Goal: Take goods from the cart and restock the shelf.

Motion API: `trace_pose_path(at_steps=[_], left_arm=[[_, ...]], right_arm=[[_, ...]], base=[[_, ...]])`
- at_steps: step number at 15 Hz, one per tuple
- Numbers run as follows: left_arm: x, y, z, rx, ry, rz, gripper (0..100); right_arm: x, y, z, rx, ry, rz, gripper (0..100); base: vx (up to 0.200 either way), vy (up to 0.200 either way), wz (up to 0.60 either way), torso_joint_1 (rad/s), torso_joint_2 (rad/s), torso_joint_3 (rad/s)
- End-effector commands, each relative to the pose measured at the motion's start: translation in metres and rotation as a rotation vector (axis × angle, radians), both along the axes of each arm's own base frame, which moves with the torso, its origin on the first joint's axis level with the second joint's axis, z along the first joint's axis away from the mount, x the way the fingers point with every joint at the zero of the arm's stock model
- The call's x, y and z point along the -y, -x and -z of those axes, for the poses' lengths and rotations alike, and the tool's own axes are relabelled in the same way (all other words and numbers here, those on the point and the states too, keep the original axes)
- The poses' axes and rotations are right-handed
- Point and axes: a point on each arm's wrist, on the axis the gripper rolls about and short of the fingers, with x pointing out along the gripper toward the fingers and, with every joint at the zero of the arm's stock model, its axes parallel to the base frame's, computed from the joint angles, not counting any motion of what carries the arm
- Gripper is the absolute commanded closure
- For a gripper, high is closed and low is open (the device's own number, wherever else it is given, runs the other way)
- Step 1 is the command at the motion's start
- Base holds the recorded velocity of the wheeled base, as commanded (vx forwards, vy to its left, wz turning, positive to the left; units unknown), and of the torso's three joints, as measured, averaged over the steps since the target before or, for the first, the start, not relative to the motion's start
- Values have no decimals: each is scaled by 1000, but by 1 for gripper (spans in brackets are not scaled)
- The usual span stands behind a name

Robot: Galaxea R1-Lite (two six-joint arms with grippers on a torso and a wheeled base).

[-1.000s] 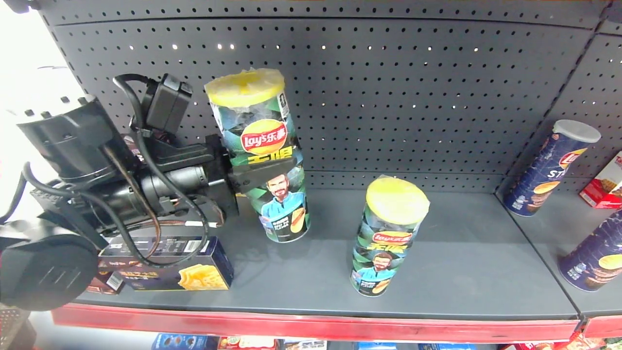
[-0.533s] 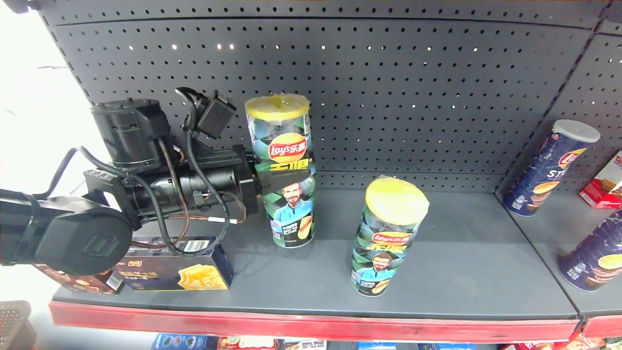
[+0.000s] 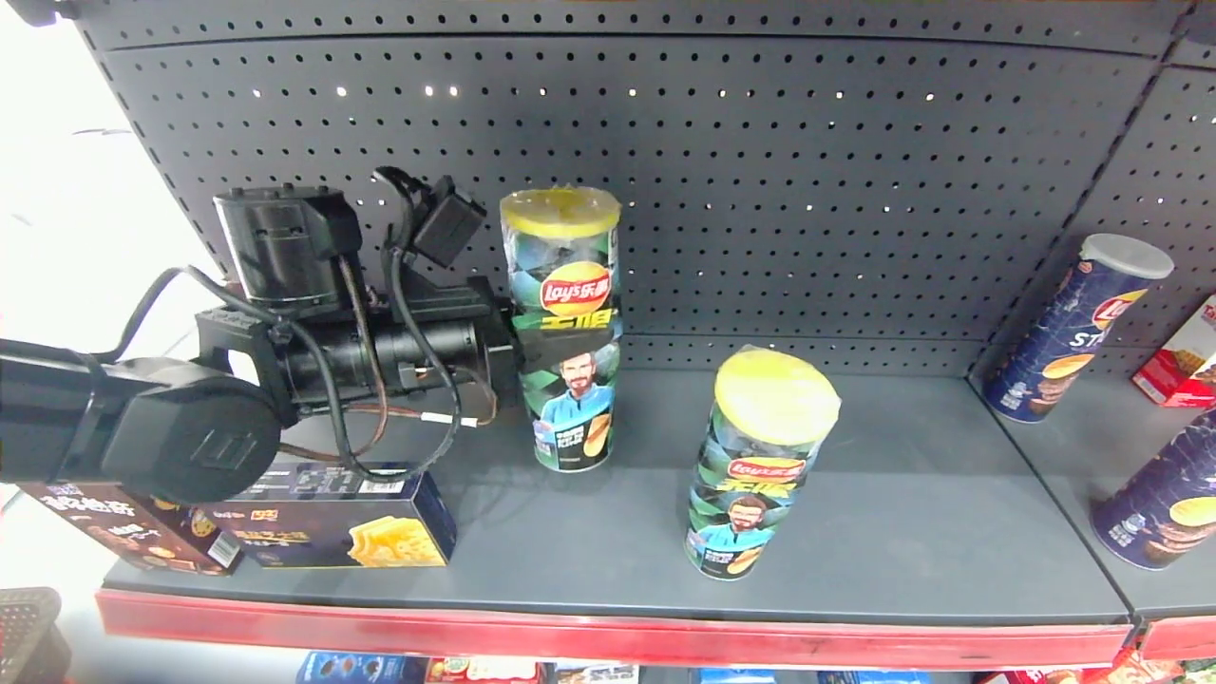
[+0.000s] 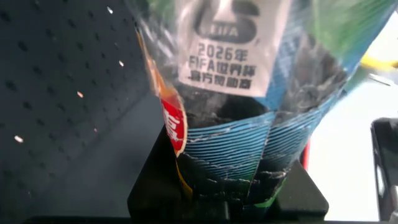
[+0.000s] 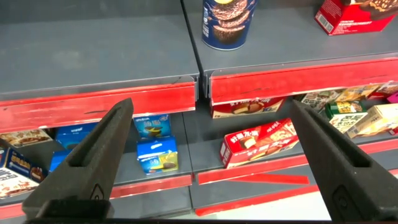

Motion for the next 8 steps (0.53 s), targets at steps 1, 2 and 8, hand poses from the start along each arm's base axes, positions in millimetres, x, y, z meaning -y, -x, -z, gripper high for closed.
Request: trace_pose_path(at_steps=[1, 2, 8], left_arm=[[18, -26, -12, -8, -1, 3, 100], [19, -26, -13, -7, -1, 4, 100], [57, -53, 4, 77, 2, -15, 100]], right_arm=[[0, 0, 0, -4, -1, 1, 0], [0, 0, 0, -4, -1, 1, 0], [0, 0, 0, -4, -1, 1, 0]], base=[[0, 0, 0, 0, 0, 0], [0, 0, 0, 0, 0, 0], [0, 0, 0, 0, 0, 0]])
